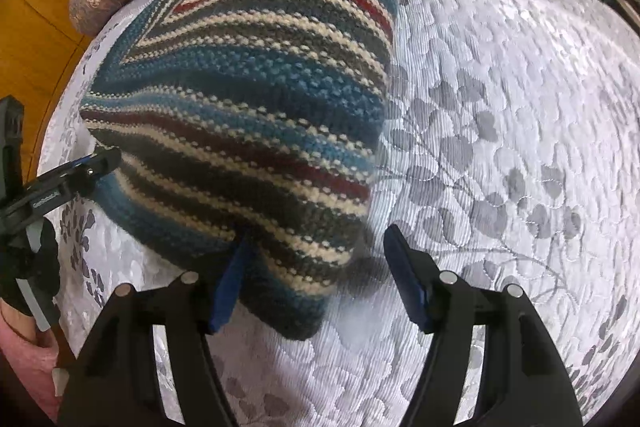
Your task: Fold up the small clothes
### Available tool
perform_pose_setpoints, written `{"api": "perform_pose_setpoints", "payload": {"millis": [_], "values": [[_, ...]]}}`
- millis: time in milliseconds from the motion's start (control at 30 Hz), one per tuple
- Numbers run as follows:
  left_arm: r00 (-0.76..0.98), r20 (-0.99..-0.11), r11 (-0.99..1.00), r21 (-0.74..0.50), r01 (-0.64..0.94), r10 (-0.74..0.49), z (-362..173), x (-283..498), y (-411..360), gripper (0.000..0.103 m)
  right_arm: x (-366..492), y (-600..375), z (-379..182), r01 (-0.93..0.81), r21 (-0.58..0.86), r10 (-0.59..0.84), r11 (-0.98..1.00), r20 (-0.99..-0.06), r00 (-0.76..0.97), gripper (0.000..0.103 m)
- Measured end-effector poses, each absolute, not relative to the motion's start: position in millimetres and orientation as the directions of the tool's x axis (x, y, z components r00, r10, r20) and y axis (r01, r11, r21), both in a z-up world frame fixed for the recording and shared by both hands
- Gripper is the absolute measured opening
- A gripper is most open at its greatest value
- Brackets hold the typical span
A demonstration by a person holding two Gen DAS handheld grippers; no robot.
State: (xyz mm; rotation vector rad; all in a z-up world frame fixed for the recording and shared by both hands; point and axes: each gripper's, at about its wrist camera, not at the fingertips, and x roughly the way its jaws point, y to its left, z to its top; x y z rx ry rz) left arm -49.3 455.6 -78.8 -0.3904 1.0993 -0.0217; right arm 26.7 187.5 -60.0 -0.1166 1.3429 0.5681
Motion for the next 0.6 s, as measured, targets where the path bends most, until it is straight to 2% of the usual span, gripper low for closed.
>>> {"api": "perform_pose_setpoints", "payload": {"millis": [133,267,333,400,467,600], "values": [[0.477,-0.851,0.919,-0.346,-0.191,-0.222,-61.3,-55.7,461.1,0.047,29.6,180.8,-50.9,-0.457,0.290,0.372,0.841,-0.923,0.100,0.065],[0.538,-0.822,0.939,-0.309,-0.148,-0.185,-23.6,-59.9,459.9,0.048,38.5,165.8,-22.8,-0.458,0.323,0.431,0.828,-0.889,0.152,0.065],[0.562,-0.808,0.941,-0.306,-0.144,-0.177,-11.5,-52.7,463.6,0.057,47.7,160.4,-13.5,-0.446,0.344,0.451,0.826,-0.879,0.156,0.066],[0.581,-0.794,0.936,-0.320,-0.148,-0.180,-4.7,-41.6,470.3,0.060,55.9,156.4,-9.1,-0.434,0.365,0.469,0.824,-0.869,0.157,0.067],[0.590,-0.783,0.930,-0.340,-0.138,-0.198,-1.9,-24.7,476.4,0.068,64.9,155.9,-5.1,-0.434,0.383,0.488,0.816,-0.858,0.162,0.069],[0.554,-0.792,0.918,-0.379,-0.117,-0.256,-17.5,14.7,483.4,0.070,80.4,161.3,-8.4,-0.426,0.437,0.531,0.792,-0.838,0.128,0.072]]}}
